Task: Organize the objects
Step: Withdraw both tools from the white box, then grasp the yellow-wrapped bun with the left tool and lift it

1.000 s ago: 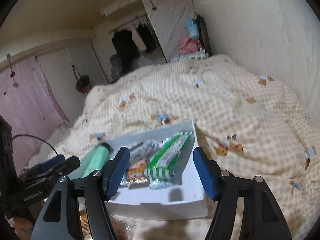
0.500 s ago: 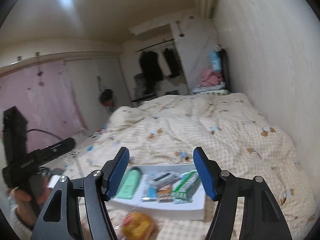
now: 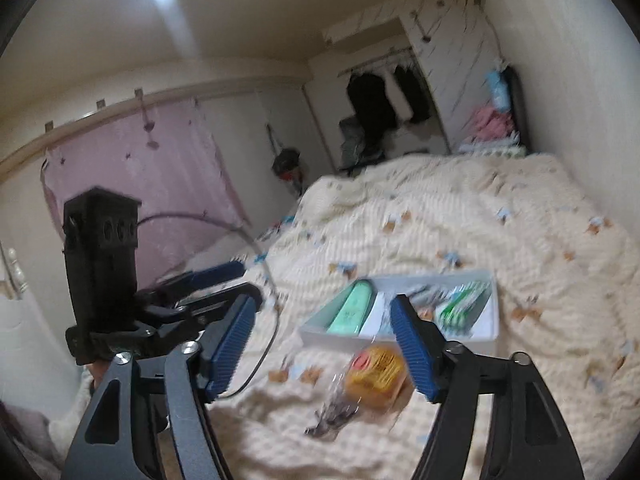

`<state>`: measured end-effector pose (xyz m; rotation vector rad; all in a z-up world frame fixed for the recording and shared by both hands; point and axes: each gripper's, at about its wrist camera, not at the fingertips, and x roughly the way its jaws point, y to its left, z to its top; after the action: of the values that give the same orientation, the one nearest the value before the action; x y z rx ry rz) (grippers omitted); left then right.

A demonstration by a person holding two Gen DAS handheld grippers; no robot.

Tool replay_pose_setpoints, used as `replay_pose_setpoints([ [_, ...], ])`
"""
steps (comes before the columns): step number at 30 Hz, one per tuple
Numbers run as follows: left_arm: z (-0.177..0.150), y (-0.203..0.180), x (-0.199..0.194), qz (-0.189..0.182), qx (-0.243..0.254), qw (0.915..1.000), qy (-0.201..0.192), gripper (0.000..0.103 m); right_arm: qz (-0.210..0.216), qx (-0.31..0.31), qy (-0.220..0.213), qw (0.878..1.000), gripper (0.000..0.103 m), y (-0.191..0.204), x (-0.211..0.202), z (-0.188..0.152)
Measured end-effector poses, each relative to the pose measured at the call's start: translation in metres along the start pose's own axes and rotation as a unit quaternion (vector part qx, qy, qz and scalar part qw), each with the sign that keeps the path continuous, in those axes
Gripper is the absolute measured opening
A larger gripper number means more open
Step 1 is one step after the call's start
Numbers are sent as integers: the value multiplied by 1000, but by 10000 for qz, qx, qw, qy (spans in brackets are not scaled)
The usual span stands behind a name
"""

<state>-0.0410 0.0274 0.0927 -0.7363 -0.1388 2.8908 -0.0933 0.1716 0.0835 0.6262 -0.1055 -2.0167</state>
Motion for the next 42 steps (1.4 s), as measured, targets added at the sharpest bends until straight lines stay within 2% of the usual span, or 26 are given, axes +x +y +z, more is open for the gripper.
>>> replay_pose_setpoints([
  [3,-17,-7,5,141,236,9996,70,102,-223,-221,197,9993,80,0,7,-19],
  [7,-33,-10,15,187,370,9986,341,102,-402,-142,124,9990,80,-7,7,-42],
  [10,-47,-9,21,237,272,9982,482,102,-567,-10,-11,9984,80,-11,4,-56],
  [12,-60,-9,26,421,149,9972,598,102,-582,174,50,9981,80,-18,6,-62],
  [14,-68,-12,39,500,296,9939,941,102,-486,393,65,9980,80,-28,5,-61],
  [19,-67,-23,48,477,614,9902,1160,102,-495,705,-150,9962,80,-38,-5,-63],
  [24,-37,-29,64,253,753,9845,1561,102,-763,900,-407,9922,80,-43,-17,-62],
  [26,-22,-36,77,248,814,9794,1833,102,-916,962,-551,9896,80,-44,-21,-63],
  [29,-13,-36,115,686,551,9608,2630,102,-1206,1074,-627,9849,80,-48,-26,-62],
  [32,-17,-40,144,493,253,9492,3097,102,-1364,1208,-713,9807,80,-53,-31,-63],
  [35,-27,-45,164,554,141,9419,3311,102,-1353,1287,-693,9800,80,-57,-31,-63],
  [36,-30,-47,167,549,168,9416,3318,98,-1350,1291,-680,9800,80,-58,-30,-63],
  [37,-32,-45,167,540,157,9440,3252,73,-1349,1288,-679,9801,80,-58,-30,-62],
  [38,-32,-42,165,540,66,9460,3196,68,-1349,1283,-688,9801,80,-57,-31,-63],
  [42,-23,-24,144,230,-386,9549,2936,64,-1323,1285,-687,9804,80,-56,-32,-63],
])
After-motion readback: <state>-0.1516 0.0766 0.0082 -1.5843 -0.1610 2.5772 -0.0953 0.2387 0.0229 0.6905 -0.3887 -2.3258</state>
